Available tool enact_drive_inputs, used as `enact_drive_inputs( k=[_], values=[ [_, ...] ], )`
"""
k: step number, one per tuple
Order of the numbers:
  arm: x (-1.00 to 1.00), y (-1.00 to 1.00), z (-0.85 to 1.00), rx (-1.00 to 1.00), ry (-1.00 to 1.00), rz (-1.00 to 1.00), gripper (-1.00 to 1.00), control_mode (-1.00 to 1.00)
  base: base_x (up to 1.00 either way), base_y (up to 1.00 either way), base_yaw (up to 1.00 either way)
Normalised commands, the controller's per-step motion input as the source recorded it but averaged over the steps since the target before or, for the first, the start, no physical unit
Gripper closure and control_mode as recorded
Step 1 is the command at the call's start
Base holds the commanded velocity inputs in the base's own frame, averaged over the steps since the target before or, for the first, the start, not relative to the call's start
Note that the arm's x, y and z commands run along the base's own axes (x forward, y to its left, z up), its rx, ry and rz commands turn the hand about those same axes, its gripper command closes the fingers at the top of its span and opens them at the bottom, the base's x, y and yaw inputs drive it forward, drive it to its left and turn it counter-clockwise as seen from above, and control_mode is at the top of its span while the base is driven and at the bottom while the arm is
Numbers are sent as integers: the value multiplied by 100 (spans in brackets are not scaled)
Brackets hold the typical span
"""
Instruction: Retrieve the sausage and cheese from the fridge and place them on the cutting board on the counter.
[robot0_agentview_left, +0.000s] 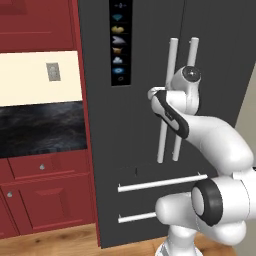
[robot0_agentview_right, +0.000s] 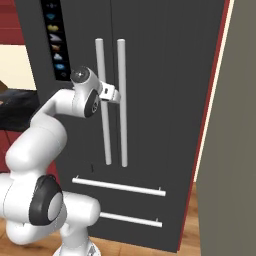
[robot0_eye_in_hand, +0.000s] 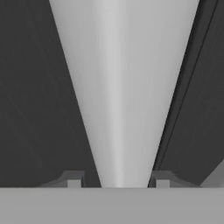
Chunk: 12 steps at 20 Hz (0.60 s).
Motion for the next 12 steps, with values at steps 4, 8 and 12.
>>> enact_drive_inputs(
  k=[4,8,12],
  values=[
    [20,0,0,0,0,-4,100,-100,0,0,0],
    [-19,2,4,9,0,-1,100,-100,0,0,0],
    [-49,3,7,12,0,0,100,-100,0,0,0]
  ],
)
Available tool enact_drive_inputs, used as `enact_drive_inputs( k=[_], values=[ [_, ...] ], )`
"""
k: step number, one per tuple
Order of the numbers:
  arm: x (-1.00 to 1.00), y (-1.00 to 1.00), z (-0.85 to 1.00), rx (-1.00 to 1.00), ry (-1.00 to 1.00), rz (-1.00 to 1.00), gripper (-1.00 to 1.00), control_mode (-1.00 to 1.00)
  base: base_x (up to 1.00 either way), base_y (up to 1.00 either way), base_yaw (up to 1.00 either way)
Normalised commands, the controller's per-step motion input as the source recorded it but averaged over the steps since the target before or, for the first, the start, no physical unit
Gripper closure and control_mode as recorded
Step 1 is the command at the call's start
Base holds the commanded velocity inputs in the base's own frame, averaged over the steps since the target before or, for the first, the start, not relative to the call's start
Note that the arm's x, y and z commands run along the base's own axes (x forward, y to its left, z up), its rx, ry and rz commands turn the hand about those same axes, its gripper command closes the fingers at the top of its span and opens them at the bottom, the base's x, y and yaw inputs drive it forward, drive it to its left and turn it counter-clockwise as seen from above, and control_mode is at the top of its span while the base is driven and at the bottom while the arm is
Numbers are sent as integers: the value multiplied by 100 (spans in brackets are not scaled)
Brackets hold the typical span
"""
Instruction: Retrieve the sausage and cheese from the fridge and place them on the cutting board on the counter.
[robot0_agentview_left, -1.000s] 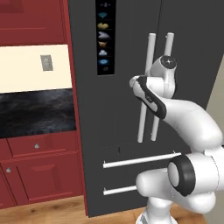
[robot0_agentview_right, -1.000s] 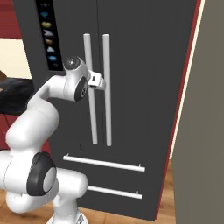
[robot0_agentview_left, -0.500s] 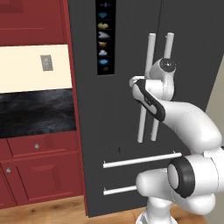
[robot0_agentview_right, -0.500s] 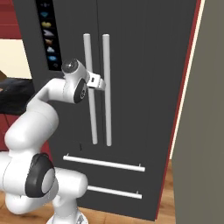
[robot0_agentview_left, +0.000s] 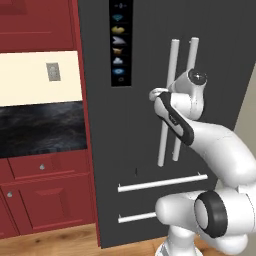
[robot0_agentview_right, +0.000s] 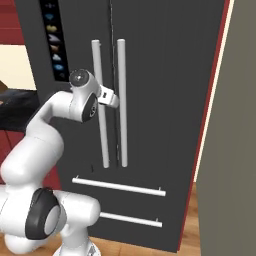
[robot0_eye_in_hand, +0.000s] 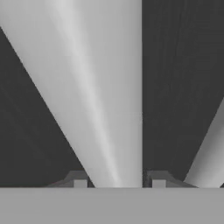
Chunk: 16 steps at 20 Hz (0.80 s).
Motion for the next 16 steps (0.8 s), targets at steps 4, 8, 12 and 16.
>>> enact_drive_inputs(
  k=[4,8,12,16],
  values=[
    [-71,3,4,12,0,-2,100,-100,0,0,0],
    [-76,8,5,11,0,-6,100,-100,0,0,0],
    [-75,12,3,3,0,-9,100,-100,0,0,0],
    [-72,19,1,1,0,-6,100,-100,0,0,0]
  ],
)
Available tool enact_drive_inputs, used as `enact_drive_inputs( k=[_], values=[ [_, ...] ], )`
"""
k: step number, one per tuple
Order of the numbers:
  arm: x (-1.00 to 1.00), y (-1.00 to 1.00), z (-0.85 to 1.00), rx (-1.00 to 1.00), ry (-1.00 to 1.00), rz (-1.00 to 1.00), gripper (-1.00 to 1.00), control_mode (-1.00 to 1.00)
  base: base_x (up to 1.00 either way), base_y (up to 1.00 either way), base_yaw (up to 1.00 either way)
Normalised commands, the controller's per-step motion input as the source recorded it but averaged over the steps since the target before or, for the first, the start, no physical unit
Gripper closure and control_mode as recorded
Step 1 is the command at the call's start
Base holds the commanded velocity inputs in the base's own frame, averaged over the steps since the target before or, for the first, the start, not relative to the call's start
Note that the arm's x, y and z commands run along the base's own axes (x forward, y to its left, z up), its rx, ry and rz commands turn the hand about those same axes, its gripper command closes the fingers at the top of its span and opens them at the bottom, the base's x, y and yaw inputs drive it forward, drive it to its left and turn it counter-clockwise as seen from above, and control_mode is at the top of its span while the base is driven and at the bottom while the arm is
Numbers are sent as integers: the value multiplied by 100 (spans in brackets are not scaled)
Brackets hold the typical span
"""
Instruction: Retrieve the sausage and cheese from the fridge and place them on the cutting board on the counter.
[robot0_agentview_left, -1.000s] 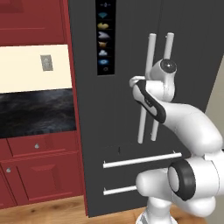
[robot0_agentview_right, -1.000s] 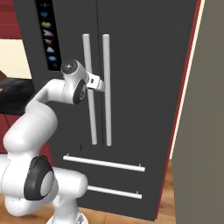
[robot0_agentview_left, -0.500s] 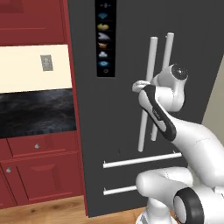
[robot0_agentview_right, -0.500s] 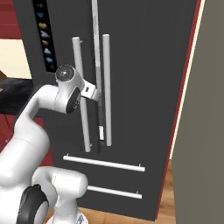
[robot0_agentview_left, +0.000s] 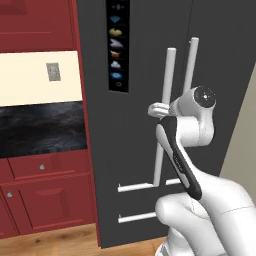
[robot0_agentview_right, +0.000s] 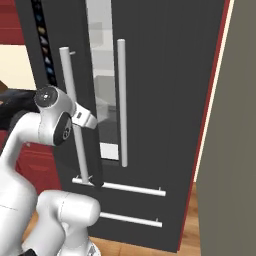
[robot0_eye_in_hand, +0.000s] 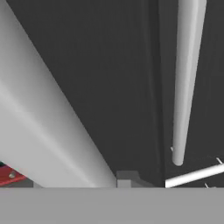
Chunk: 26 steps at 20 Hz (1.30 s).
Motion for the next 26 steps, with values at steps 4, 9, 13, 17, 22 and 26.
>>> enact_drive_inputs(
  k=[4,9,13,17,22,26],
  values=[
    [-71,14,0,1,0,-3,100,-100,0,0,0],
    [-36,-7,0,0,3,-2,100,-100,0,0,0],
    [-34,-49,0,0,2,0,-100,-100,0,0,0],
    [-61,-47,0,5,0,0,-100,-100,0,0,0],
    [-57,-44,1,8,0,0,-100,-100,0,0,0],
    [-26,-31,5,8,-4,28,-100,-100,0,0,0]
  ],
)
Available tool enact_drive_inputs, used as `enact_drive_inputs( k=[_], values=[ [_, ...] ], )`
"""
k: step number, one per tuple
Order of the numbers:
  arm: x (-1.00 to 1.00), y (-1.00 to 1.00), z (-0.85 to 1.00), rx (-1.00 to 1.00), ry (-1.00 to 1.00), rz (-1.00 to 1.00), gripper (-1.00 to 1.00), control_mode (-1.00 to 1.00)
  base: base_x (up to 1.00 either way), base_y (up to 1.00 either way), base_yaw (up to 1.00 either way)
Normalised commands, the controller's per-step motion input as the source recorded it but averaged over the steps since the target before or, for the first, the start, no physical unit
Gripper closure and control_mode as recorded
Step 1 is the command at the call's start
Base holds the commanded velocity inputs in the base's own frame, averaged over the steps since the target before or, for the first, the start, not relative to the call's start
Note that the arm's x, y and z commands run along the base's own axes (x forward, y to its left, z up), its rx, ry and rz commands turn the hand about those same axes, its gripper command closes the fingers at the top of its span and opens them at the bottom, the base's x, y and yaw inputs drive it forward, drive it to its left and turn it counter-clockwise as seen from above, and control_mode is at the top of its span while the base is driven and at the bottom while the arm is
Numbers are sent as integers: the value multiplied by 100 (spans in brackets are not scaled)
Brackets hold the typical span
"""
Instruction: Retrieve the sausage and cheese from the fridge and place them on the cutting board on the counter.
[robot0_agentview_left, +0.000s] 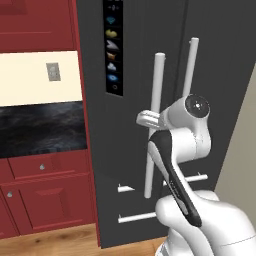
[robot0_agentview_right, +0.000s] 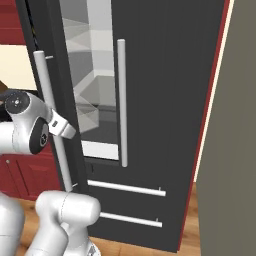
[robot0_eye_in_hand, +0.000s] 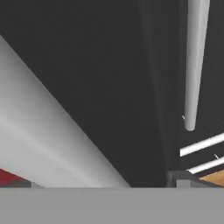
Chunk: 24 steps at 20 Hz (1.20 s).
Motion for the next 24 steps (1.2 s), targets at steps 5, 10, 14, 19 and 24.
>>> enact_drive_inputs(
  k=[5,10,14,19,24],
  values=[
    [-4,-2,5,8,-3,57,-100,-100,0,0,0],
    [0,15,14,1,0,43,100,-100,0,0,0],
    [-16,18,23,0,0,15,100,-100,0,0,0],
    [-35,-26,14,0,0,1,100,-100,0,0,0],
    [-11,-60,6,9,0,-6,100,-100,0,0,0]
  ],
)
